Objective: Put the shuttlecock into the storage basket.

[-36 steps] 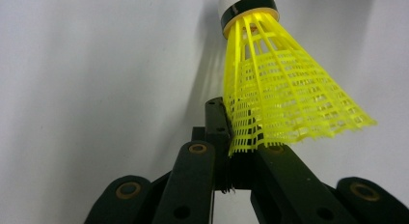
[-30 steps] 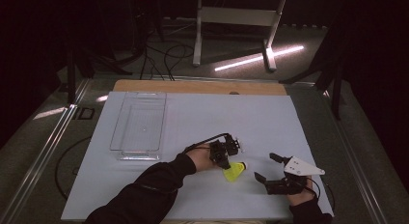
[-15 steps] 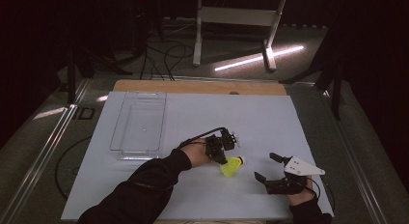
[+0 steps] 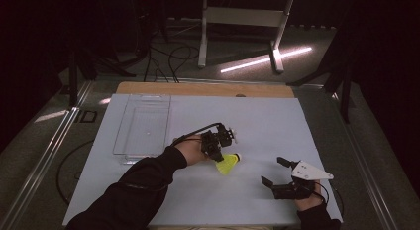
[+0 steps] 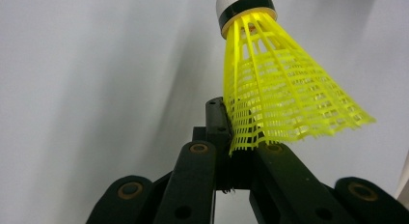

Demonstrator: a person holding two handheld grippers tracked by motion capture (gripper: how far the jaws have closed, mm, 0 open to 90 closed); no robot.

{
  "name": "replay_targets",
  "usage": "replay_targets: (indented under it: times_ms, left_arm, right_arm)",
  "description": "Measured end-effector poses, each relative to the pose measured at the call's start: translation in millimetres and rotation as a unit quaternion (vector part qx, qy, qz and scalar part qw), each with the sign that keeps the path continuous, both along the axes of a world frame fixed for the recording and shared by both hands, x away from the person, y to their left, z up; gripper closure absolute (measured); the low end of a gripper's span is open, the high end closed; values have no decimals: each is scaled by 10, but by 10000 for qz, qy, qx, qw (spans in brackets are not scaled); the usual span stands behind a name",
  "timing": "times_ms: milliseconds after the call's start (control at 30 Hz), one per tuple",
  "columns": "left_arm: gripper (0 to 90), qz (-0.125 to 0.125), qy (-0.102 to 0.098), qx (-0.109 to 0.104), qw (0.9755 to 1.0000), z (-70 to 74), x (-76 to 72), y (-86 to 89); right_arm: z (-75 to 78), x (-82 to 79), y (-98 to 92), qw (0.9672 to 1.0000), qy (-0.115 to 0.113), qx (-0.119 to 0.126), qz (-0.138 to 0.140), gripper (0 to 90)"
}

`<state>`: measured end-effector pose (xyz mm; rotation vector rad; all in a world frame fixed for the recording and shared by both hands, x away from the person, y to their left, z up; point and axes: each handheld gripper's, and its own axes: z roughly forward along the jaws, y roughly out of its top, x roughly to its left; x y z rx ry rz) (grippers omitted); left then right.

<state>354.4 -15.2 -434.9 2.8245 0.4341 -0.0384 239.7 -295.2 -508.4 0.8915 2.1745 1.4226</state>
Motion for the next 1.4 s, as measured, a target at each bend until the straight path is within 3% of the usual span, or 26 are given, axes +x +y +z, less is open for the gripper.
replay_targets:
  times_ms: [433,867,1100,1267,1400]
  left_arm:
    - [900,417,-106,-17,9991,197,140,344]
    - [900,838,-216,-117,9962,360,242,702]
    - [900,1252,-351,-320,9910,509,314,949]
    - [900,1492,-509,-243,9872,597,340,1146]
    - [900,1757,-552,-229,9826,642,364,1327]
  right_arm:
    - [-3,4,13,10000,6,-42,3,87]
    - [0,12,24,10000,14,-43,-31,88]
    - [-1,15,36,10000,25,-62,-26,87]
    - [-4,18,39,10000,39,-61,-31,88]
    - [-8,25,39,10000,33,-75,-24,88]
